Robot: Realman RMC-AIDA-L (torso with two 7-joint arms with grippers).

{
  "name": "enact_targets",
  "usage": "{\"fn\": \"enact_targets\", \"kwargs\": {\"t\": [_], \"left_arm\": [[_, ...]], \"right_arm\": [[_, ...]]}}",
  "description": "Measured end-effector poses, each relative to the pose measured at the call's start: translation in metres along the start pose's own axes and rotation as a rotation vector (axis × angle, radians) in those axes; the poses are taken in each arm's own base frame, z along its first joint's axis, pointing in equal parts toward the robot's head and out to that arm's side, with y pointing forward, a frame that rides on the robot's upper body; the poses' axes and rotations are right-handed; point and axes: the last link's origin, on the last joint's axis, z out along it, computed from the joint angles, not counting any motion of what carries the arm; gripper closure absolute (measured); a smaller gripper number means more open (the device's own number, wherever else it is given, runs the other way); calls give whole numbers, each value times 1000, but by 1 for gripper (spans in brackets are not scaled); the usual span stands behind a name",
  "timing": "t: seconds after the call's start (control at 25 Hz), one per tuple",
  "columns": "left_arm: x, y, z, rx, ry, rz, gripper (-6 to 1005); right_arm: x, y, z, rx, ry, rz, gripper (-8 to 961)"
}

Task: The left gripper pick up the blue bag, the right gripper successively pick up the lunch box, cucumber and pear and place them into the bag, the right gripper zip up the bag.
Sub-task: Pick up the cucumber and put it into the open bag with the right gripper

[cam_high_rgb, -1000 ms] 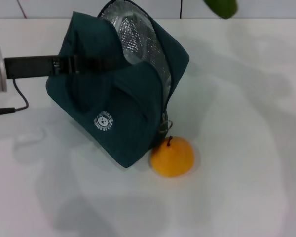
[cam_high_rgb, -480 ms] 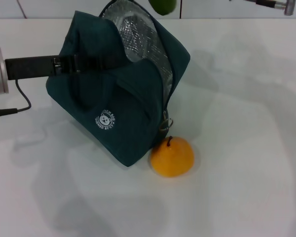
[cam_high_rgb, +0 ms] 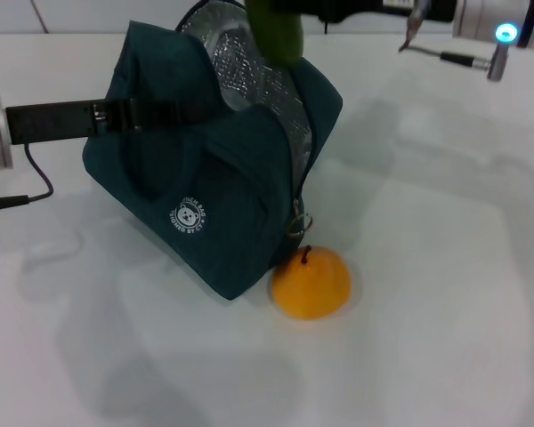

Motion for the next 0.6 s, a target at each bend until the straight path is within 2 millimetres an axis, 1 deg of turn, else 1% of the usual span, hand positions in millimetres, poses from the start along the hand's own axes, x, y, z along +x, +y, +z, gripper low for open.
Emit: {"fn": "enact_targets", "kwargs": {"t": [0.28,0.6], "left_arm": [[0,0,0,-1,1,-1,961],[-1,0,0,-1,4,-4,962]], "right_arm": [[9,8,4,-38,13,3,318],[30,14,8,-60,37,20,317]]}}
